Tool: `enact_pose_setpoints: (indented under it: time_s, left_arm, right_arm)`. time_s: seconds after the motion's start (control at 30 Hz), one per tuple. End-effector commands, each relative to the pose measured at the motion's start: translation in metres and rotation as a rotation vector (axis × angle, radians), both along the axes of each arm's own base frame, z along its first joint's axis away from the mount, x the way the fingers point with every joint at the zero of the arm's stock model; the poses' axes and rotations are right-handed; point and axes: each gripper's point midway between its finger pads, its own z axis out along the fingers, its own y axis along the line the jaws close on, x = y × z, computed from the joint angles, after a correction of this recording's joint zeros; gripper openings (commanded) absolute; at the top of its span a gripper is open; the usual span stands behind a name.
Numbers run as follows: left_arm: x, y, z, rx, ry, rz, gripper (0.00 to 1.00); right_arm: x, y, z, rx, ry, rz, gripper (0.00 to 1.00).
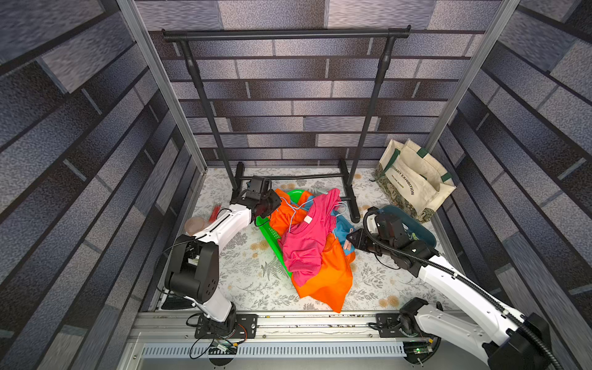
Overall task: Use clothespins to secure the t-shirt on both sides of the hanger
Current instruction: Pick up the hanger from the basket, then clamp the T-shirt on the hanger.
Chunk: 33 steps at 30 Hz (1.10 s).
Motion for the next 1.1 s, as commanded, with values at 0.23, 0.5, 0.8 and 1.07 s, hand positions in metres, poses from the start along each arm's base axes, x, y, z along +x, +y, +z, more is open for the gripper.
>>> enact_pose_setpoints:
  time_s: [0.23, 0.5, 0.8, 1.07]
  left_arm:
    - [-0.007, -0.009, 0.043, -0.016, -0.071, -0.025, 0.12]
    - [-0.025, 0.000, 0.102, 0.166, -0.204, -0.008, 0.02]
    - [-0.054, -0.002, 0.193, 0.657, -0.420, 0.012, 0.00]
    - [-0.072, -0.002, 0.259, 1.045, -0.465, 0.120, 0.00]
  right_arm:
    - [-0.002, 0.003, -0.001, 0.018, -0.008, 0.015, 0.00]
    - [-0.002, 0.005, 0.005, 0.030, -0.017, 0.022, 0.00]
    - [-0.014, 0.048, 0.108, 0.139, -0.206, 0.186, 0.00]
    - [-0.020, 0.083, 0.200, 0.102, -0.557, 0.191, 0.00]
